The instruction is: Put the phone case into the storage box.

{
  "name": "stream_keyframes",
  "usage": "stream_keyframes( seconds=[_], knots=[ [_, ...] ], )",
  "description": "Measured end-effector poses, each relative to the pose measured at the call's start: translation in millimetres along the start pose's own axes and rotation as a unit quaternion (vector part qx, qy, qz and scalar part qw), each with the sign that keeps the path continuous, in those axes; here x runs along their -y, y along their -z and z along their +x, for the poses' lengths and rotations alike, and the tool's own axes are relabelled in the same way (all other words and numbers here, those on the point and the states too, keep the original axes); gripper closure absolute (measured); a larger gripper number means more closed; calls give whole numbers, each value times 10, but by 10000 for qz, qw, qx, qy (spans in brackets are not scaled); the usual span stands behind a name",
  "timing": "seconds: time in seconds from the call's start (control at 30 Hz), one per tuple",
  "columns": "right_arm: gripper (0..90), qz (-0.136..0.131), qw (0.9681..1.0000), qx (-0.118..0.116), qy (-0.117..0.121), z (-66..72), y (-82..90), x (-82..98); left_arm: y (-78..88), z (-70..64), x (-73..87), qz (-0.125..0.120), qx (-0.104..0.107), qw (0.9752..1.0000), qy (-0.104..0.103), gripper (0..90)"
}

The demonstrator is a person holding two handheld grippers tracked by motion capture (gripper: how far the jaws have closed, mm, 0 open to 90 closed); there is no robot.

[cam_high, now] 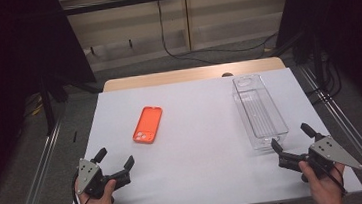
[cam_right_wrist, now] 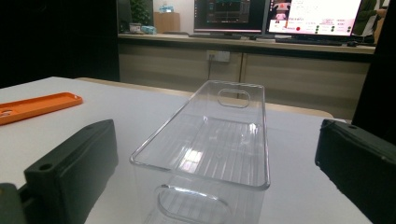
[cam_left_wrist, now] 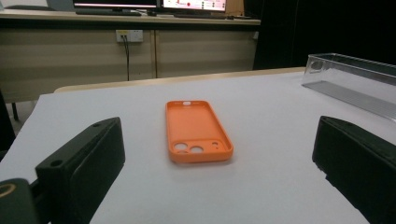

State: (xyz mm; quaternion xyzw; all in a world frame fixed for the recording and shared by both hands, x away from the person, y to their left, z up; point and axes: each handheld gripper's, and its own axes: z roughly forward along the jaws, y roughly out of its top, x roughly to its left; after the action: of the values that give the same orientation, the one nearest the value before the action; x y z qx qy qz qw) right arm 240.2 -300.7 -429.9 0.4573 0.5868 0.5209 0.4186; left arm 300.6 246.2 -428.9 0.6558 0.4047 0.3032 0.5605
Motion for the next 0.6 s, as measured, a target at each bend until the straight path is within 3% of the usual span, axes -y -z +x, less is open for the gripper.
stream_keyframes(
  seconds=[0.5, 0.6],
  knots=[
    [0, 40, 10000, -23, -75, -14, 6, 14, -60, -6, -32, 20, 262, 9995, 195, 32],
    [0, 38, 10000, -63, -53, 1, 0, 8, -61, -4, -52, -10, 315, 9995, 97, 32]
  ],
)
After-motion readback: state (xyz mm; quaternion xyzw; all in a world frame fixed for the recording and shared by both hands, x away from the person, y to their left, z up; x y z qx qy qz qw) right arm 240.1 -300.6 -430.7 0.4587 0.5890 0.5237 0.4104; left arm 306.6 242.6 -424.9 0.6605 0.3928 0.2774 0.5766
